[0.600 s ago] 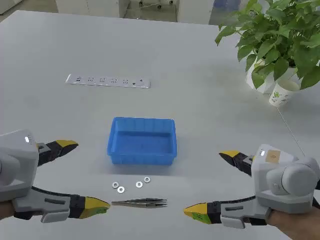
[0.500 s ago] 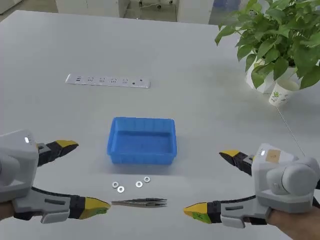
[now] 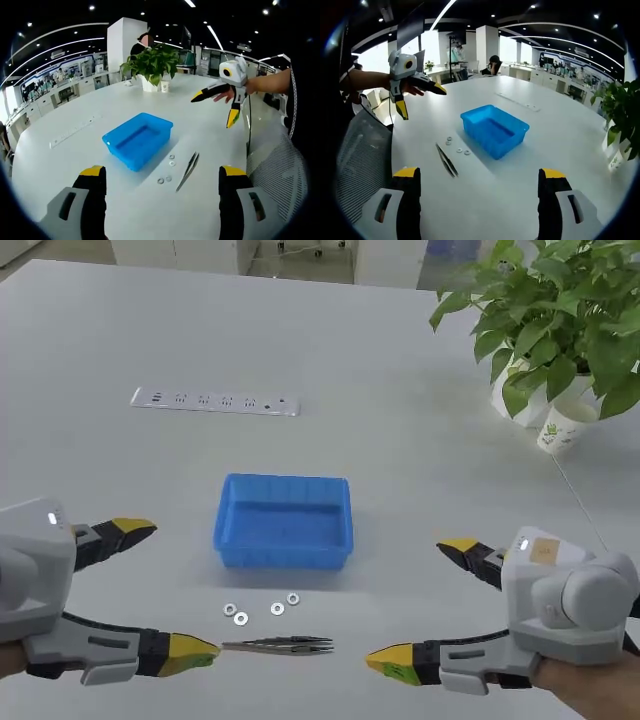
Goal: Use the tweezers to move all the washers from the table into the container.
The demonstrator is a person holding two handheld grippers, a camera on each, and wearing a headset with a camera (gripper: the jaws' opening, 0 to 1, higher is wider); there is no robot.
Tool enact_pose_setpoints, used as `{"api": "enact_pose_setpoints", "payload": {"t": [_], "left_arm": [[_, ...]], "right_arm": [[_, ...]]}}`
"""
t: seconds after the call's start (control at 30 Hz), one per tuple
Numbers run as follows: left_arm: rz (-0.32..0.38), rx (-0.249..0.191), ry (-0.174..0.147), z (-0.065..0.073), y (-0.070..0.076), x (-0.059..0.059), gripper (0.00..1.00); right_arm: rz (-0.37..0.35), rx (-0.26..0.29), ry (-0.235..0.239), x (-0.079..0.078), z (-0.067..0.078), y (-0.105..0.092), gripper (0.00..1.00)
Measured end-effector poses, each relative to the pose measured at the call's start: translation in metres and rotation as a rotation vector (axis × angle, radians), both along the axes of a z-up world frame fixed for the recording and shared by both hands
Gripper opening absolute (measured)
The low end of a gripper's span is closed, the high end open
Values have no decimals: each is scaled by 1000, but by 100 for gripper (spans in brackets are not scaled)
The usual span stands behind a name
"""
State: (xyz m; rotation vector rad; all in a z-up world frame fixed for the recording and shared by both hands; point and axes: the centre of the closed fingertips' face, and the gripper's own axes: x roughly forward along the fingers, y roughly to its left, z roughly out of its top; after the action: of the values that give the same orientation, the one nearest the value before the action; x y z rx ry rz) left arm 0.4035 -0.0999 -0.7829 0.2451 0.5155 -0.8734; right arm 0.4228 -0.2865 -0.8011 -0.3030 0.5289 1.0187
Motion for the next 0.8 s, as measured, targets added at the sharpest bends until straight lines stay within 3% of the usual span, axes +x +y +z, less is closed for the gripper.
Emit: {"api": "enact_pose_setpoints", "payload": {"t": [0.8], "left_arm": [[-13,4,-4,1,-1,-2,99]], "right_arm": [[8,-3,-6,-1,1,0,99]]}}
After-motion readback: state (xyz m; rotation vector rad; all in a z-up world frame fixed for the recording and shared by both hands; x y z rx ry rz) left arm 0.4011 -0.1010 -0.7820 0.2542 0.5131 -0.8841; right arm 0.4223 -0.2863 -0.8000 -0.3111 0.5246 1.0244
